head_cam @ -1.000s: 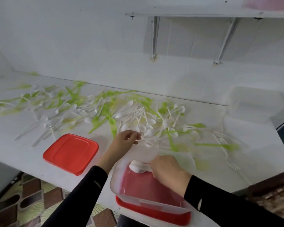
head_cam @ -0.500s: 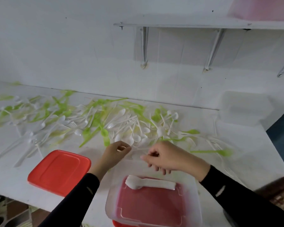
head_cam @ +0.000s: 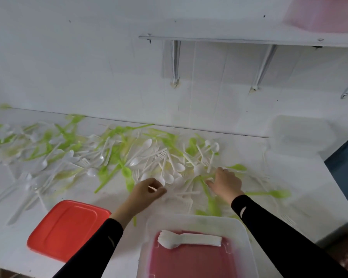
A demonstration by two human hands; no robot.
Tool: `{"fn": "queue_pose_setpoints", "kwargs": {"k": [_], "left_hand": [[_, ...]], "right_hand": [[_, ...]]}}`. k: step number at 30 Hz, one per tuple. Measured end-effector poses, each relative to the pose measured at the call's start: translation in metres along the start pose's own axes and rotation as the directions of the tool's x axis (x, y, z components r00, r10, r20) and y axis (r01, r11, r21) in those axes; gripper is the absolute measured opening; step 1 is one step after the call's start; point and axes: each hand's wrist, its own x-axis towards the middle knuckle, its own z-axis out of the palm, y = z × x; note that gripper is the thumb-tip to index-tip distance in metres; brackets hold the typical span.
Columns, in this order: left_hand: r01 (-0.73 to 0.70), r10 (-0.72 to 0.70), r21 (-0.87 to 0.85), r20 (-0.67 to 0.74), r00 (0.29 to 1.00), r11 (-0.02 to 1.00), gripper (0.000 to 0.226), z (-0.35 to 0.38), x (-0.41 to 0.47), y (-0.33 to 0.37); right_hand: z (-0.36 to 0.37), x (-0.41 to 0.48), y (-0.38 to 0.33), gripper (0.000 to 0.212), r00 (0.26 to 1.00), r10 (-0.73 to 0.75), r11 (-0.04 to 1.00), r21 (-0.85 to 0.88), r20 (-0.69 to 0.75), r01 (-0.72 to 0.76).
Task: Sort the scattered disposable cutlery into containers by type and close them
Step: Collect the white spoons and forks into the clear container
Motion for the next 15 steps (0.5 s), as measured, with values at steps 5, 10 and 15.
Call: {"fn": "queue_pose_setpoints", "kwargs": {"k": [5, 10, 15], "left_hand": [[0.028, -0.133, -0.698, -0.097, 0.986, 0.715, 0.006, -0.025, 0.012, 0.025], [-0.048, -0.114, -0.731, -0.171, 0.979, 0.681, 0.005, -0.045, 0.03, 0.042], [-0.159, 0.14, -0.088, -0.192, 0.971, 0.983, 0.018, -0.053, 0.053, 0.037]], "right_hand": [[0.005, 0.004, 0.008, 0.038, 0.998, 0.022, 1.0, 0.003, 0.053, -0.022], [-0.014, 0.0, 0.022, 0.027, 1.0, 0.03, 0.954, 0.297, 0.009, -0.031], [-0.053, 0.009, 0.035, 0.012, 0.989, 0.11, 0.739, 0.673, -0.1, -0.014]]}}
